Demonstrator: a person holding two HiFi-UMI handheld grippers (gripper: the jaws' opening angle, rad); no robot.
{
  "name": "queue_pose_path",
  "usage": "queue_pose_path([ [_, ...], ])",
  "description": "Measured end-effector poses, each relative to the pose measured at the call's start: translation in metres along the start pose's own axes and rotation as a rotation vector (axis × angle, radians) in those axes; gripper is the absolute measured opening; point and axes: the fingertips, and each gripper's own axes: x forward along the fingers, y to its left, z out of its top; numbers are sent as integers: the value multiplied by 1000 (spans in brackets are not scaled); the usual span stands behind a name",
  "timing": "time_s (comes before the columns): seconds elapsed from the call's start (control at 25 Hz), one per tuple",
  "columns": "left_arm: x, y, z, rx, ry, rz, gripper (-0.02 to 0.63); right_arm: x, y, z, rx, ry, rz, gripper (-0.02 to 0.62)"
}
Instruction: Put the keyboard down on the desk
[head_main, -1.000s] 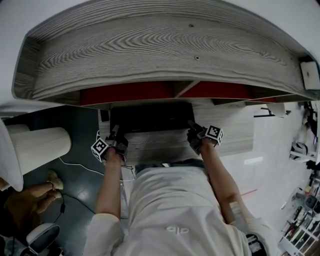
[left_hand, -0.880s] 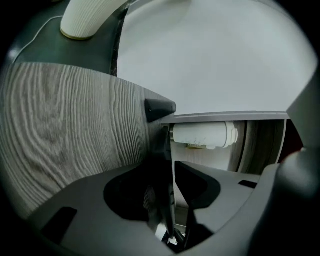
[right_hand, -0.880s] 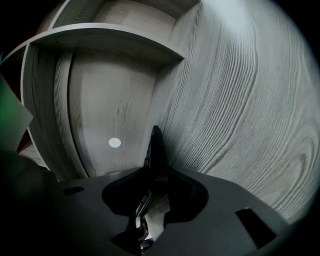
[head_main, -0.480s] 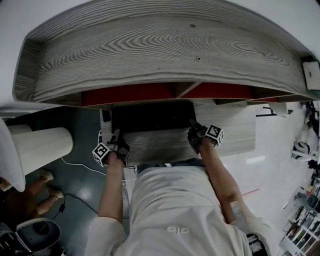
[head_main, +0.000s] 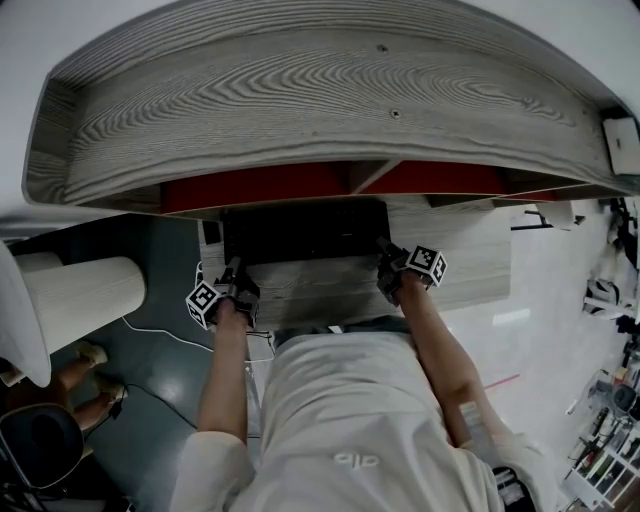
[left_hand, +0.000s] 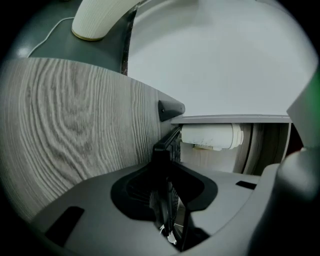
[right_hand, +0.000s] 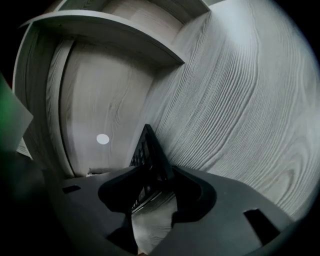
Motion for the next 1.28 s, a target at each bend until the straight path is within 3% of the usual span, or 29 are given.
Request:
queue_pose_path([
  [0.4, 4, 8, 0, -17, 1, -1, 114, -2, -6, 2, -121, 23, -122, 236],
  [1.28, 4, 9, 9, 2, -9, 13, 115, 1, -8, -1, -296, 55, -309, 259],
])
